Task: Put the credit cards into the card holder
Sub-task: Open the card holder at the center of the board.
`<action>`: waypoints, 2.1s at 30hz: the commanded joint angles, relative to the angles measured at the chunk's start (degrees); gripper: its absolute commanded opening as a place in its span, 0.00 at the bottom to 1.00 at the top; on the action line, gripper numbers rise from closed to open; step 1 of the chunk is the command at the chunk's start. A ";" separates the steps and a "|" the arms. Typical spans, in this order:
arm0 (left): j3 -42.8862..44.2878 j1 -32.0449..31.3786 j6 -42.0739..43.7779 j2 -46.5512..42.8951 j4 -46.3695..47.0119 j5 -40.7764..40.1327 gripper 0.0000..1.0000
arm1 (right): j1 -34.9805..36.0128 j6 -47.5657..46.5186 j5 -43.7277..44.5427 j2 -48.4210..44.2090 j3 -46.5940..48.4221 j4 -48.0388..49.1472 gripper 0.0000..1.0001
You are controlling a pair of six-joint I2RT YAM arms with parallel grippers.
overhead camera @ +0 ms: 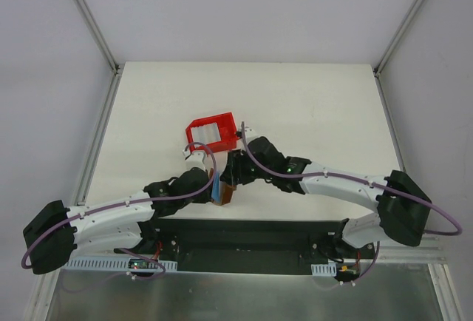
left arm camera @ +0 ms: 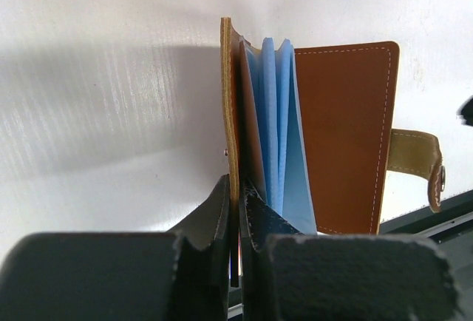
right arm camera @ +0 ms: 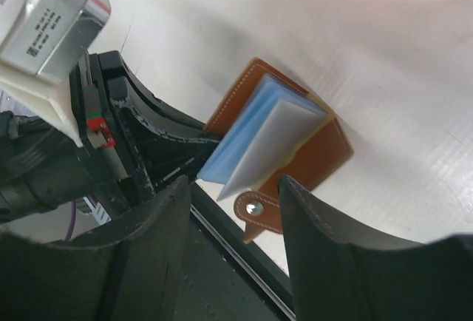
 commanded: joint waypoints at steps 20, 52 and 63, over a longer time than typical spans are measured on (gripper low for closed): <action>0.52 -0.37 0.37 -2.31 -0.81 -1.66 0.00 | 3.18 -2.00 -1.87 13.02 6.73 -3.07 0.57; -2.90 -0.29 -3.95 -2.31 -2.92 -4.83 0.00 | 3.80 -1.74 -3.45 13.02 6.99 -0.44 0.58; -2.73 -0.37 -3.59 -3.10 -2.92 -4.39 0.00 | 4.15 -2.00 -2.93 14.51 8.48 -1.49 0.60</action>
